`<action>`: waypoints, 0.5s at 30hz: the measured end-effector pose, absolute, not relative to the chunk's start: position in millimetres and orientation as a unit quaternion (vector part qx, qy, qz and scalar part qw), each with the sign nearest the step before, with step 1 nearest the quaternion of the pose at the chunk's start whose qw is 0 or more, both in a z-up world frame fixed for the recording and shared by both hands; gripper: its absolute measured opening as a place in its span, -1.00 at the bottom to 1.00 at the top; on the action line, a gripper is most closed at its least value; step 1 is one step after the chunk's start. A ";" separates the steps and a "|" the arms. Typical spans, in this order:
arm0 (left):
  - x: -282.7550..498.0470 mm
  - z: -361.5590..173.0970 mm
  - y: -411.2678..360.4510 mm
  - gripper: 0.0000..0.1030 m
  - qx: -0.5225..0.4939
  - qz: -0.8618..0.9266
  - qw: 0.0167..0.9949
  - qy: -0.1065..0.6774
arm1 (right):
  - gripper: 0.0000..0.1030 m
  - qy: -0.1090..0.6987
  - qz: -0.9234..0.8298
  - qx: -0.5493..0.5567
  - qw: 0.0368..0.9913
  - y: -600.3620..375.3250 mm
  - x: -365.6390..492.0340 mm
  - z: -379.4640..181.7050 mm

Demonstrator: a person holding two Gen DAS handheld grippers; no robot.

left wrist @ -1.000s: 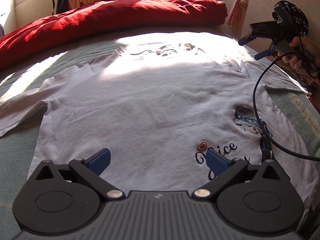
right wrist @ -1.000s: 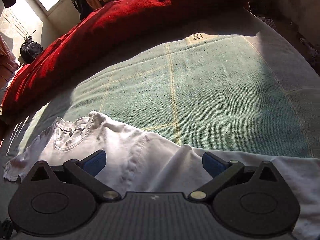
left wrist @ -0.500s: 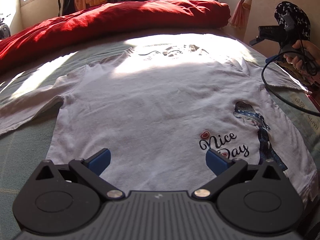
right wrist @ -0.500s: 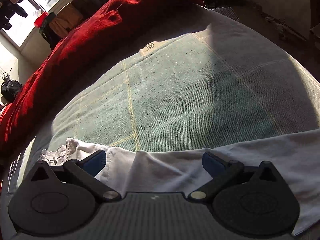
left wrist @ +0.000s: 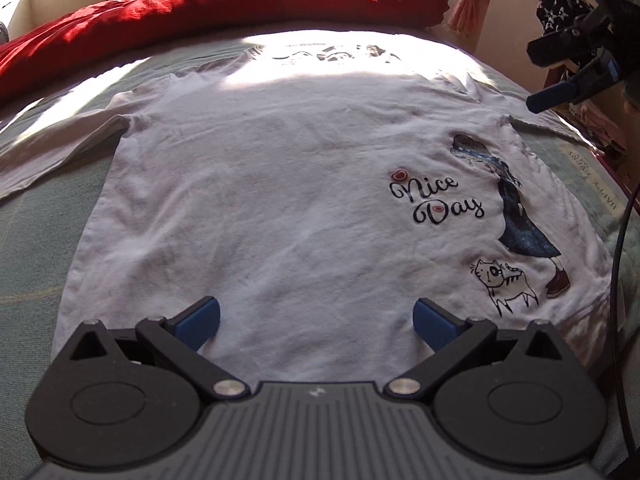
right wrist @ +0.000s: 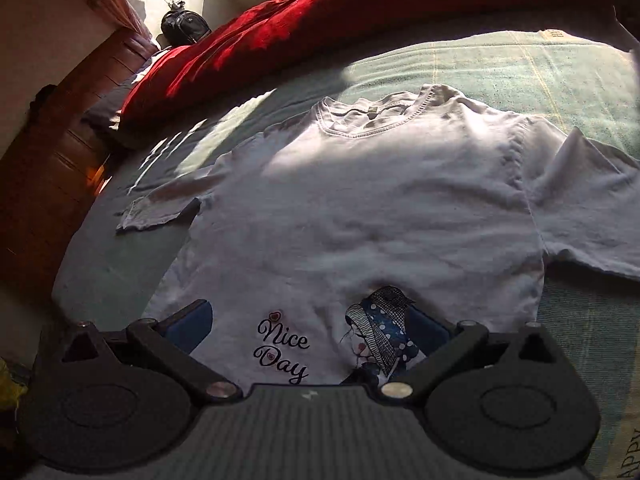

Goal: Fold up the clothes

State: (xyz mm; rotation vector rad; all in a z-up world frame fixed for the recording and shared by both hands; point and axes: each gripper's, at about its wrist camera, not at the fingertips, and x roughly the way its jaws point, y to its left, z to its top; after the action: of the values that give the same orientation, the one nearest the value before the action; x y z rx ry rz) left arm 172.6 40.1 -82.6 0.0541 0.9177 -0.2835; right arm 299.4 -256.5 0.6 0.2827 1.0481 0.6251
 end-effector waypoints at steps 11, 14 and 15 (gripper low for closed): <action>93.5 -84.1 61.9 0.98 0.045 -0.147 0.881 0.448 | 1.00 0.480 0.241 0.136 0.833 -198.0 235.9 -72.7; 86.7 -76.4 65.8 0.98 0.056 -0.155 0.882 0.442 | 1.00 0.458 0.221 0.150 0.848 -204.2 211.6 -77.3; 88.5 -71.8 68.4 0.98 0.053 -0.156 0.887 0.432 | 1.00 0.452 0.215 0.156 0.851 -206.5 204.7 -78.9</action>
State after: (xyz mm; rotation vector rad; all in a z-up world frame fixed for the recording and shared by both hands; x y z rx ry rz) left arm 88.5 68.4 -71.8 0.1102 0.8985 -0.3242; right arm 204.7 -206.5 -78.9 0.3290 0.9526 0.4520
